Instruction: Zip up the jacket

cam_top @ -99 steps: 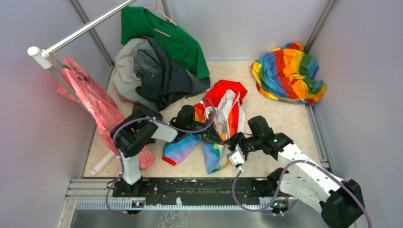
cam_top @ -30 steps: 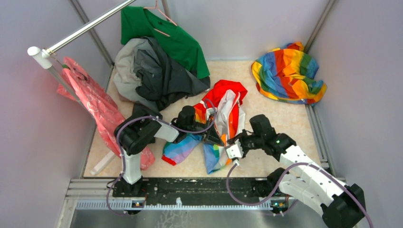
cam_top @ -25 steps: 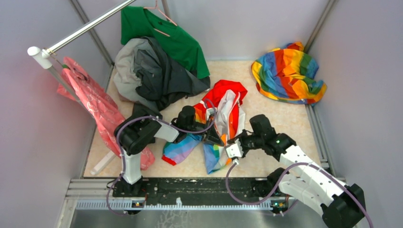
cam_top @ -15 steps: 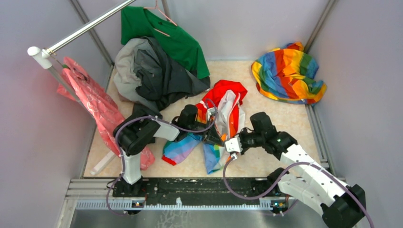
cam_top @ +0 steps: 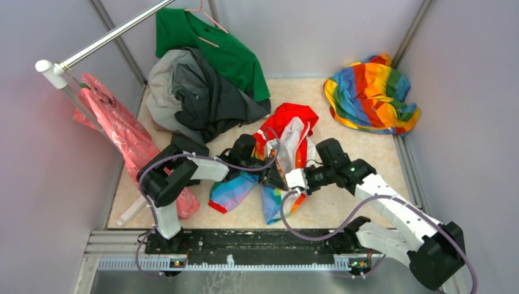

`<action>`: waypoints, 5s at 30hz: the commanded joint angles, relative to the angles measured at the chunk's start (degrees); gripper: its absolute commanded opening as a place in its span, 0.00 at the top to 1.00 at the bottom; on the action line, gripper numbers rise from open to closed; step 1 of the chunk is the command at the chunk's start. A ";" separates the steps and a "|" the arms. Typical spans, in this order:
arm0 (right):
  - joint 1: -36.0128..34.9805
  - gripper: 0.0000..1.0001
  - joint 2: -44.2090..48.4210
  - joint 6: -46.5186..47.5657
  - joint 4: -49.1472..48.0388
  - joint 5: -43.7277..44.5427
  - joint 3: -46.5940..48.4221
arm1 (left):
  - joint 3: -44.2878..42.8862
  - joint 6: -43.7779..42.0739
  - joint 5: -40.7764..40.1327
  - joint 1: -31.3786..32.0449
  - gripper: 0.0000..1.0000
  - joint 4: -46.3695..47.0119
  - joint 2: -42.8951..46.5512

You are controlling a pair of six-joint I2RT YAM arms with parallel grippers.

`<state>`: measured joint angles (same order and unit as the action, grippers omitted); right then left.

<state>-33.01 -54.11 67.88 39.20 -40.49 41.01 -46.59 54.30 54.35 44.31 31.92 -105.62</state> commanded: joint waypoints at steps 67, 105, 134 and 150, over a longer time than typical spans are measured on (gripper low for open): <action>0.74 1.00 1.90 13.93 0.31 -6.70 -2.58 | 0.61 -3.50 3.38 -1.25 1.00 -2.75 -0.74; -3.41 0.73 3.42 30.18 -7.78 -0.54 -11.52 | 2.07 8.80 11.88 -1.07 1.00 16.07 -4.02; -0.79 0.73 5.94 -2.49 -4.23 -2.85 -4.78 | 5.37 15.11 4.52 -1.60 1.00 30.92 -4.81; 0.32 0.50 7.29 -8.57 -9.85 7.46 -7.53 | 6.74 20.73 -0.83 -1.69 1.00 37.62 -4.87</action>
<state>-33.10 -47.72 61.89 32.93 -35.62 34.11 -40.66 73.63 55.51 42.96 65.47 -110.59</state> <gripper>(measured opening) 0.485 0.015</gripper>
